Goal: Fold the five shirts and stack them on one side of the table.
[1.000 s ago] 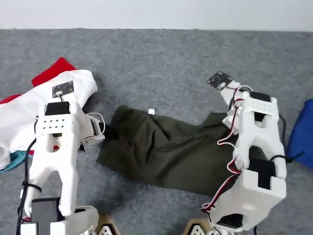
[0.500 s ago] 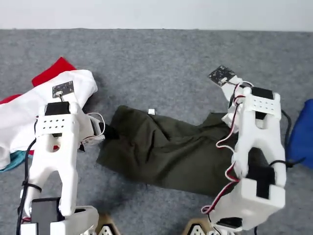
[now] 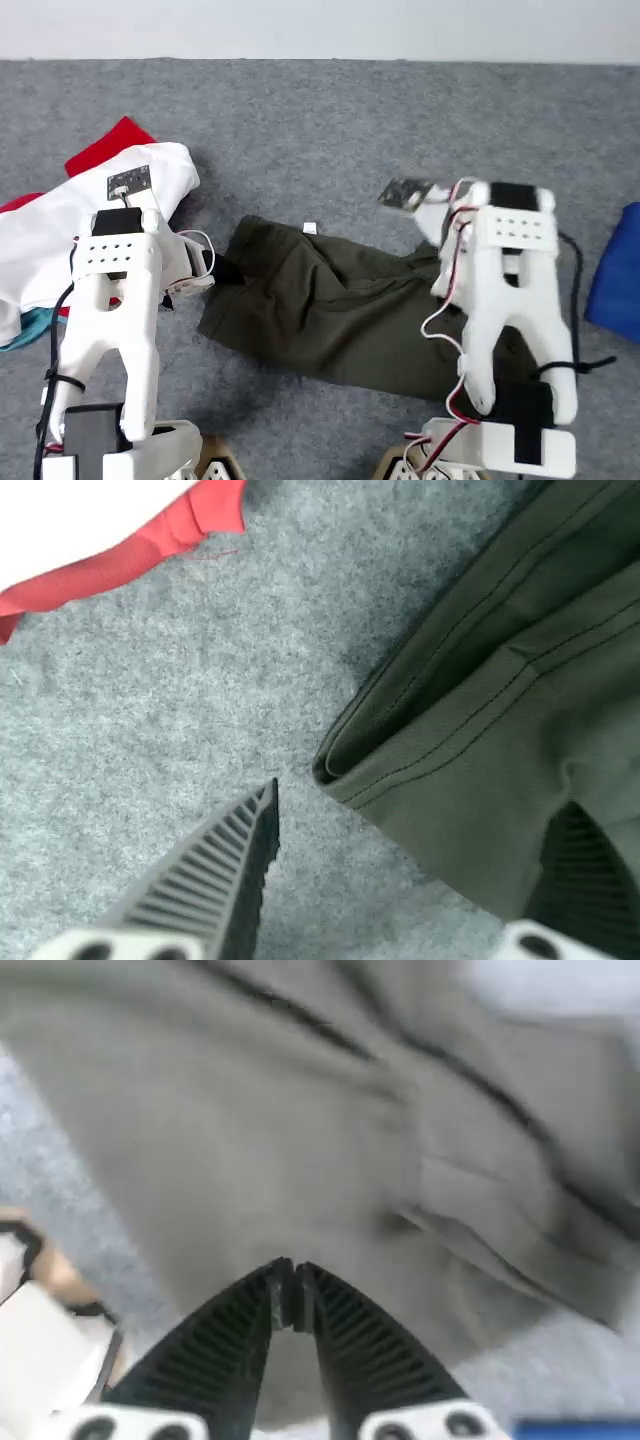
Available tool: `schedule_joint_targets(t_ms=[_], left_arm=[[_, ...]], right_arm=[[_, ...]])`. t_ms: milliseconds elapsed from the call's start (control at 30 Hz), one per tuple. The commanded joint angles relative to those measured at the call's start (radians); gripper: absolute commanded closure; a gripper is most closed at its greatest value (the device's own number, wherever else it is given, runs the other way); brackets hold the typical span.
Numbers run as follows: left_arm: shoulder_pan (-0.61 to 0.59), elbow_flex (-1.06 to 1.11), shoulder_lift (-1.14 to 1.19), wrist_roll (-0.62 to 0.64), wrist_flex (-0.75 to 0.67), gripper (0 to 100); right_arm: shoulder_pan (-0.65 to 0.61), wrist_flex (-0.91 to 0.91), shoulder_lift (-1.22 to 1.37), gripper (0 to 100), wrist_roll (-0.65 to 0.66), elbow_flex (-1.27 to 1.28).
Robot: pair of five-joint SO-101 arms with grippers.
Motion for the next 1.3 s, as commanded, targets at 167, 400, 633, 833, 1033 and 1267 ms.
schedule_joint_targets(t_ms=[167,400,633,833,1033,1267], left_arm=[[0.009,-0.001,-0.012,0.011,0.011,61],[0.009,0.084,-0.014,0.011,0.005,61],[0.009,0.097,-0.02,0.011,0.005,61],[0.009,0.091,-0.021,0.011,0.003,61],[0.002,0.061,-0.023,0.041,-0.091,61],[0.126,-0.038,-0.012,0.084,-0.264,61]], right_arm=[[-0.016,-0.343,0.061,99.0,0.028,0.146],[-0.018,-0.529,0.093,99.0,0.028,0.141],[0.021,-0.762,0.099,99.0,0.018,0.144],[0.061,-0.917,0.09,98.9,-0.15,0.143],[0.061,-0.737,0.085,94.8,-0.184,0.13],[0.073,-0.585,0.015,76.1,-0.353,0.005]])
